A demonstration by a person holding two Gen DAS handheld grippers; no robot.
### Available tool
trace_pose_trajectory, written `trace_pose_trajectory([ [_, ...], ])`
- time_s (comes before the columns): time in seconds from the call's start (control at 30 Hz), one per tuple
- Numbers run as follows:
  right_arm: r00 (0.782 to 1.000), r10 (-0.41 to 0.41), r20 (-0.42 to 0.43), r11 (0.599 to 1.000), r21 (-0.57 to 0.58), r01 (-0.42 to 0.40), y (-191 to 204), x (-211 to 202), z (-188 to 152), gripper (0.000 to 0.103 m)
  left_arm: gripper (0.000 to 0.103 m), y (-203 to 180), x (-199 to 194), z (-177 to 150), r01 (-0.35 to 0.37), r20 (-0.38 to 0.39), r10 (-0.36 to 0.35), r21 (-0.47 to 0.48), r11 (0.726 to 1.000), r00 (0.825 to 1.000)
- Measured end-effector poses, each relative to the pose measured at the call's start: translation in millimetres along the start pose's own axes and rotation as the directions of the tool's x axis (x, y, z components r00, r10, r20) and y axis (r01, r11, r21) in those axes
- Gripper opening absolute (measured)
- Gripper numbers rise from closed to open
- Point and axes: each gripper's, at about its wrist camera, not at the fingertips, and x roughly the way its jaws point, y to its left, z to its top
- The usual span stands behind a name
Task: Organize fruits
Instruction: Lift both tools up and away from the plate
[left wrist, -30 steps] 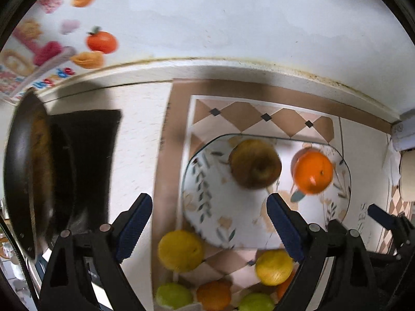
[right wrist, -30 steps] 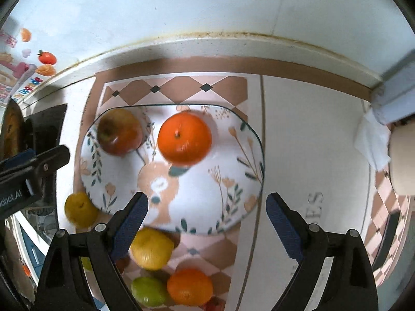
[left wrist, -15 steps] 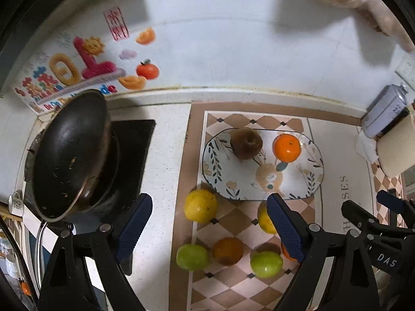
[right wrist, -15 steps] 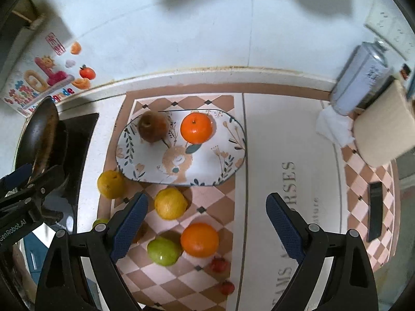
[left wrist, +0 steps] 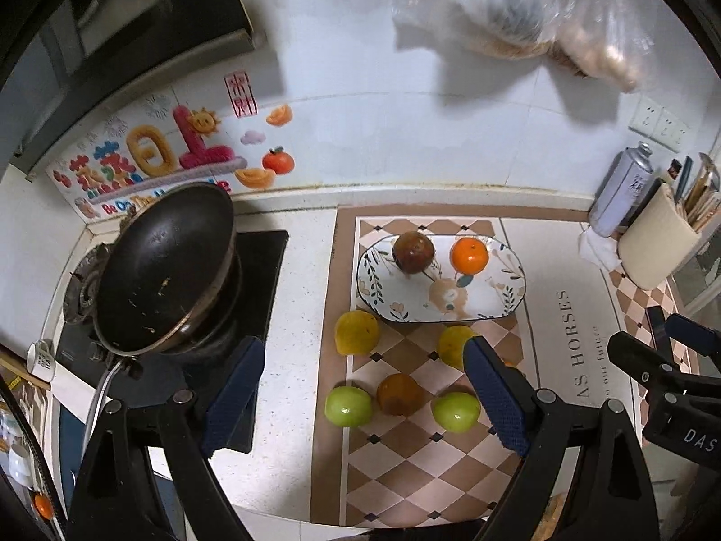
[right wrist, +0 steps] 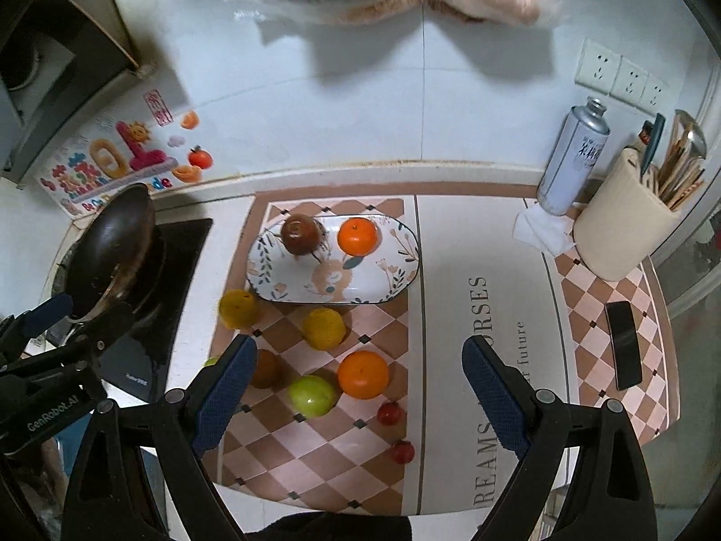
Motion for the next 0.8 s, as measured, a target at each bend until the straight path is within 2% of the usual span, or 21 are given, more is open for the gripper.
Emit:
trace_pose_trajectory([
  [0.23, 0.999, 0.015, 0.033, 1.000, 0.004, -0.015, 8, -21, -6, 0.094, 0.090, 6, -26, -6, 0.015, 0.048, -0.014, -0.009, 1.000, 0.999],
  [0.4, 0.999, 0.052, -0.001, 0.998, 0.042, -0.052, 2, -4, -7, 0.094, 0.090, 12, -20, -7, 0.035, 0.028, -0.034, -0.029, 0.999, 0.999],
  [0.43, 0.998, 0.063, -0.022, 0.997, 0.055, -0.061, -2, 6, -8, 0.094, 0.092, 14, -14, -6, 0.035, 0.011, -0.035, -0.032, 0.999, 0.999],
  [0.5, 0.995, 0.070, -0.069, 0.995, 0.071, -0.065, -8, 31, -10, 0.094, 0.102, 20, 2, -8, 0.030, -0.034, -0.032, -0.047, 0.998, 0.999],
  [0.63, 0.976, 0.114, -0.186, 0.988, 0.125, -0.091, -22, 96, -20, 0.094, 0.102, 36, 48, -17, -0.029, -0.126, 0.018, -0.086, 0.996, 0.992],
  [0.73, 0.950, 0.139, -0.281, 0.981, 0.171, -0.093, -32, 149, -34, 0.094, 0.102, 48, 91, -29, -0.050, -0.233, 0.020, -0.123, 0.991, 0.972],
  [0.8, 0.932, 0.149, -0.331, 0.977, 0.196, -0.087, -38, 177, -41, 0.094, 0.102, 53, 119, -39, -0.052, -0.309, 0.004, -0.149, 0.987, 0.951],
])
